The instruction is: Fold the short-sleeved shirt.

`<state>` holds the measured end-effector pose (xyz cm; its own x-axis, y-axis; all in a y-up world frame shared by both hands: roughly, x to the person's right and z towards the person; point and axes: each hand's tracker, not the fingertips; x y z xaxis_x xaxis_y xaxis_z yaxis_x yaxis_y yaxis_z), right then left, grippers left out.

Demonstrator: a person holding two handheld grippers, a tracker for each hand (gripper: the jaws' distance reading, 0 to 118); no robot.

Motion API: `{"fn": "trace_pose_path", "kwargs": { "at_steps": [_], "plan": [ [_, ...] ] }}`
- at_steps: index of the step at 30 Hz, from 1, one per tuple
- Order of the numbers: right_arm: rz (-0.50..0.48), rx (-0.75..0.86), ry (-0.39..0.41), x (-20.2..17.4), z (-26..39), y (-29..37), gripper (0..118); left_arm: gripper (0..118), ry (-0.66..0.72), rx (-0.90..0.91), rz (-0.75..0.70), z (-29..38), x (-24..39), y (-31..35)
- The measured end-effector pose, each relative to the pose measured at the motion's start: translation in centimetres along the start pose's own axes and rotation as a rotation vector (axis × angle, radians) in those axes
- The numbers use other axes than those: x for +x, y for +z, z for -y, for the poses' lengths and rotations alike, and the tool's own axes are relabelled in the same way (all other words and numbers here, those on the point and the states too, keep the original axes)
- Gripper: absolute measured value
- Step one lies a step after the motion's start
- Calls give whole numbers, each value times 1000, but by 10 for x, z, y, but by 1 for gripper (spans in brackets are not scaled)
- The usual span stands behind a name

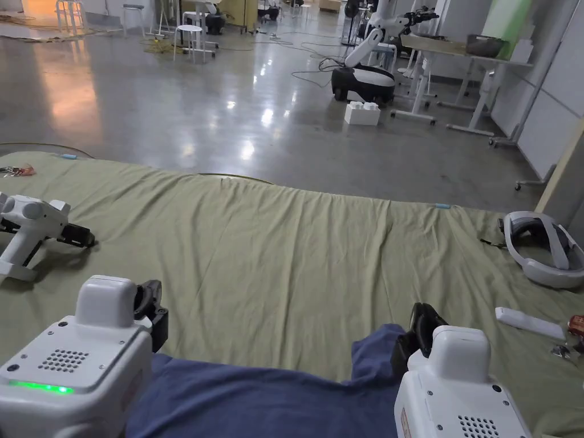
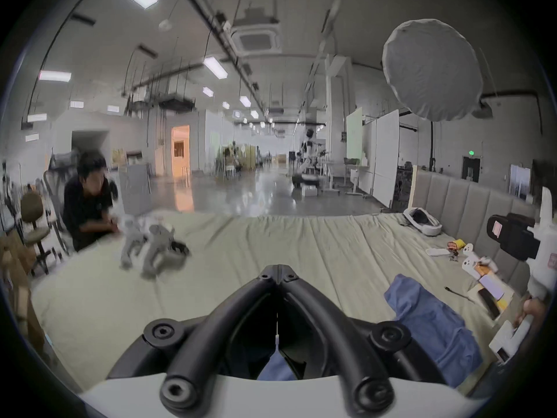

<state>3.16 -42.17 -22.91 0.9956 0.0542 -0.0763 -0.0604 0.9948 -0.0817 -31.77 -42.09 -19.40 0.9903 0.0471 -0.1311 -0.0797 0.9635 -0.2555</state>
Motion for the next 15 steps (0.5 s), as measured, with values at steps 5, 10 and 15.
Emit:
{"fn": "trace_pose_path", "kwargs": {
  "at_steps": [5,10,15],
  "plan": [
    [-22,-71,-2,4,11,-9,6,2,157,-294,-14,29,-65,-60],
    [-25,-148,28,9,28,-21,6,2,160,-542,9,45,-93,-120],
    [-18,-229,72,20,42,-30,6,36,136,-753,-4,64,-108,-175]
  ]
}}
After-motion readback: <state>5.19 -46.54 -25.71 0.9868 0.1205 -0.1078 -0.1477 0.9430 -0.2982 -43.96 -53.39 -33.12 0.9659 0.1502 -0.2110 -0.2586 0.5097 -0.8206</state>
